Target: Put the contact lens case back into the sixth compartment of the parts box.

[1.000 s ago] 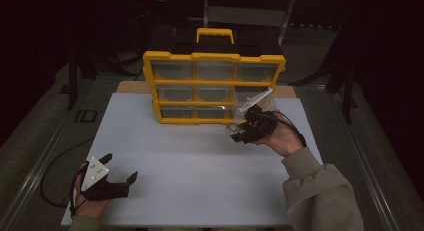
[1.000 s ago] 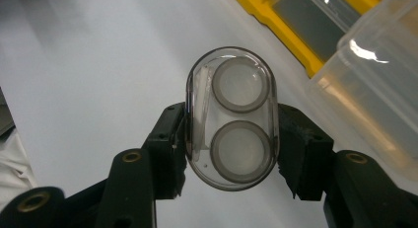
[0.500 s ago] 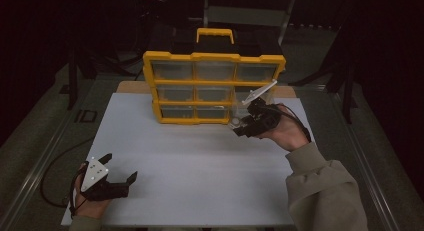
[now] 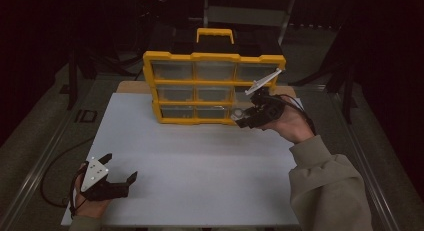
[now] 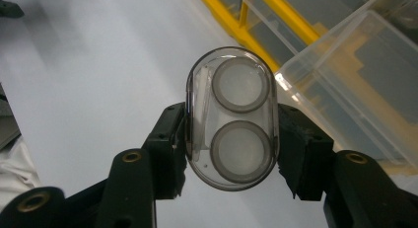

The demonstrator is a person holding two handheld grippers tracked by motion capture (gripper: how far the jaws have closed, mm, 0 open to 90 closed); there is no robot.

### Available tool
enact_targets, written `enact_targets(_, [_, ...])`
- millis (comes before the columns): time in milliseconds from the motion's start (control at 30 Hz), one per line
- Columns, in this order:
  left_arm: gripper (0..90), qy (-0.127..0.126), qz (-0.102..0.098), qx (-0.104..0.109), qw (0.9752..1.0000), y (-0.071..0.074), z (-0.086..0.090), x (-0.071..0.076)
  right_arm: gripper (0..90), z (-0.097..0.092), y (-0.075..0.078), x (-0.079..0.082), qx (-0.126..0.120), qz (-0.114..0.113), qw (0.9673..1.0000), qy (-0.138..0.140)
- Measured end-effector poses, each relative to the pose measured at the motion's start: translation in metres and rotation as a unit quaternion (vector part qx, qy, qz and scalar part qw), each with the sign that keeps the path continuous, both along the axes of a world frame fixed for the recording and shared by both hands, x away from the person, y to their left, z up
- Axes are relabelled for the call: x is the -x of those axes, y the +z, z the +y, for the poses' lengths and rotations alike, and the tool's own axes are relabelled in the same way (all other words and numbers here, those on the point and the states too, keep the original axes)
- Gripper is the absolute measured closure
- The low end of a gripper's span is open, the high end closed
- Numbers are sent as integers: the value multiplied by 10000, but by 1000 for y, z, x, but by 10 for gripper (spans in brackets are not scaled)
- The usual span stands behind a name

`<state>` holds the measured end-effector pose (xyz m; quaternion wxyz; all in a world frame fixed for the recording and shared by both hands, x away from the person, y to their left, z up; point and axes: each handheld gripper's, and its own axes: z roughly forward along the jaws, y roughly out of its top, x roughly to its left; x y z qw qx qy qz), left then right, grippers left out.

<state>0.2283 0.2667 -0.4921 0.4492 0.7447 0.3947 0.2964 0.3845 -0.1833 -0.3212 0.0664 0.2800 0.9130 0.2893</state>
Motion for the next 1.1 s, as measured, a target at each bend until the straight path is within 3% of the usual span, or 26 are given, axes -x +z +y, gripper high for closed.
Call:
enact_targets(467, [0,-10,12,-22,10000,0,0,0,491,-3,17,-9,-43,-92,9999,-91])
enact_targets(1100, [0,-4,20,-12,10000,-1,0,0,491,-17,30,-30,-133,-171,9984,-520])
